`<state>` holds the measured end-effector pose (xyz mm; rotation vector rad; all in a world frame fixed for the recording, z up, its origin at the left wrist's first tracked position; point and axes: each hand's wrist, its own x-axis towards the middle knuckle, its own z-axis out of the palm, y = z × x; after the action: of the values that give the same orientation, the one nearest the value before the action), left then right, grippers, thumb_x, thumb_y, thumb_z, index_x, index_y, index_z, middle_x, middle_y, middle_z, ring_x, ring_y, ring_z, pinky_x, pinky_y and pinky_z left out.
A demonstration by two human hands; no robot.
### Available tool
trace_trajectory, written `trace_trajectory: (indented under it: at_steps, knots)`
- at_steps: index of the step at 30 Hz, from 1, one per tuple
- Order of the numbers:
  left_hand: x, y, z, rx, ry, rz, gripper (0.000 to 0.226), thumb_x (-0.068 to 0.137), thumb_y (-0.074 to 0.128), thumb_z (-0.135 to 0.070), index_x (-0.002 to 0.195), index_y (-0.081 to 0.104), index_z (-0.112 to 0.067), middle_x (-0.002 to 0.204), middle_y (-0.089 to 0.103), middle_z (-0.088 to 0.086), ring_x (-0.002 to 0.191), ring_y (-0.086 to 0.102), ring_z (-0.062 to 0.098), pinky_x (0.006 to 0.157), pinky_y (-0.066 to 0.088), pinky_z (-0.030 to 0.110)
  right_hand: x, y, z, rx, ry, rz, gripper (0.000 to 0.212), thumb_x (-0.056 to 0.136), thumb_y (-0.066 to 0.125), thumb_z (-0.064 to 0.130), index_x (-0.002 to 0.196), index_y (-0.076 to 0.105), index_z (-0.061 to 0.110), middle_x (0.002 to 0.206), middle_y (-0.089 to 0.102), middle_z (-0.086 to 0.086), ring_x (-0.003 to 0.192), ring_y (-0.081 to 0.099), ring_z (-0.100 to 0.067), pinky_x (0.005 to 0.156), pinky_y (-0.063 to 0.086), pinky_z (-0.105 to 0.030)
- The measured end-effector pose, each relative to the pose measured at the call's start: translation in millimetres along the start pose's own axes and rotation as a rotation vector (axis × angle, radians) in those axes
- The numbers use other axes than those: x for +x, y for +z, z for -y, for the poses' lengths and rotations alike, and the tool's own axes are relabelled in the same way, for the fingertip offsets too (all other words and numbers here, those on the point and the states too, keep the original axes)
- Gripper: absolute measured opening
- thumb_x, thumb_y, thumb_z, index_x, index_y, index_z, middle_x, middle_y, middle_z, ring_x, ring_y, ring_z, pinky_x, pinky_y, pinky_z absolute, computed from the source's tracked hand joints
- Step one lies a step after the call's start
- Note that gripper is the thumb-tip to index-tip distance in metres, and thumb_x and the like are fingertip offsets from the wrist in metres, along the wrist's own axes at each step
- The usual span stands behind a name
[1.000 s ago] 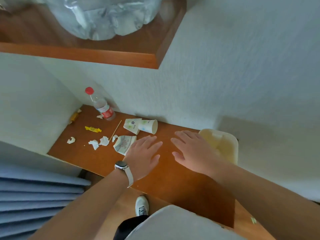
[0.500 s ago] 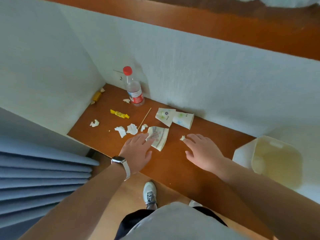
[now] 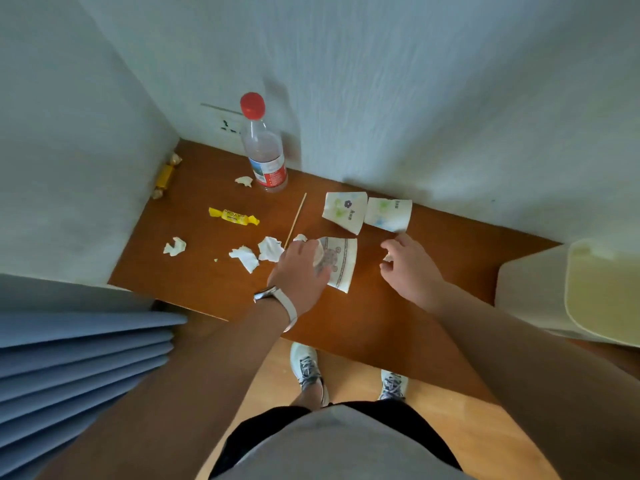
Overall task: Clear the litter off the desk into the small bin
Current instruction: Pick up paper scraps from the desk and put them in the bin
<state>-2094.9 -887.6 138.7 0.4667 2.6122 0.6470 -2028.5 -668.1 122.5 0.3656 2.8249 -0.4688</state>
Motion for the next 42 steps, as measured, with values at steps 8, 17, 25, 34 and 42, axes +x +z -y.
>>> trace_trajectory:
  at_steps: [8,17,25,34,42]
  knots:
    - [7,12,2,-0.191,-0.019,0.005,0.045,0.091,0.062,-0.027,0.131,0.041,-0.034,0.122,0.058,-0.003,0.109,0.060,0.021,0.079,0.060,0.036,-9,14,1,0.098,0.123,0.018,0.021,0.091,0.058,0.016,0.112,0.062,0.015,0.109,0.052,0.001,0.091,0.053,-0.014,0.079,0.047,-0.026]
    - [2,13,1,-0.164,-0.024,-0.002,0.034,0.095,0.055,-0.024,0.128,0.053,-0.028,0.114,0.056,-0.005,0.099,0.060,0.015,0.071,0.056,0.024,-41,15,-6,0.153,0.161,0.027,0.002,0.089,0.057,0.020,0.090,0.057,0.021,0.089,0.052,0.006,0.075,0.054,-0.012,0.070,0.052,-0.031]
    - [-24,16,-31,-0.360,-0.025,0.004,0.027,0.093,0.060,-0.023,0.120,0.059,-0.025,0.106,0.055,-0.008,0.095,0.058,0.011,0.064,0.050,0.016,-77,-16,-21,0.298,0.238,-0.076,0.005,0.086,0.063,0.019,0.090,0.061,0.021,0.088,0.055,0.006,0.073,0.056,-0.012,0.069,0.054,-0.026]
    - [-38,21,-145,-0.536,0.055,-0.008,0.024,0.091,0.064,-0.024,0.115,0.062,-0.028,0.107,0.061,-0.013,0.092,0.061,0.008,0.060,0.053,0.015,-131,-92,-71,0.457,0.297,-0.346,0.012,0.085,0.065,0.020,0.087,0.056,0.028,0.088,0.055,0.009,0.073,0.055,-0.009,0.064,0.047,-0.020]
    - [-45,36,-266,-0.531,0.226,0.038,0.019,0.092,0.062,-0.024,0.109,0.064,-0.031,0.103,0.062,-0.013,0.087,0.060,0.005,0.057,0.048,0.011,-183,-143,-149,0.485,0.391,-0.578,0.010,0.084,0.064,0.022,0.088,0.056,0.027,0.083,0.050,0.014,0.070,0.051,-0.002,0.059,0.038,-0.016]
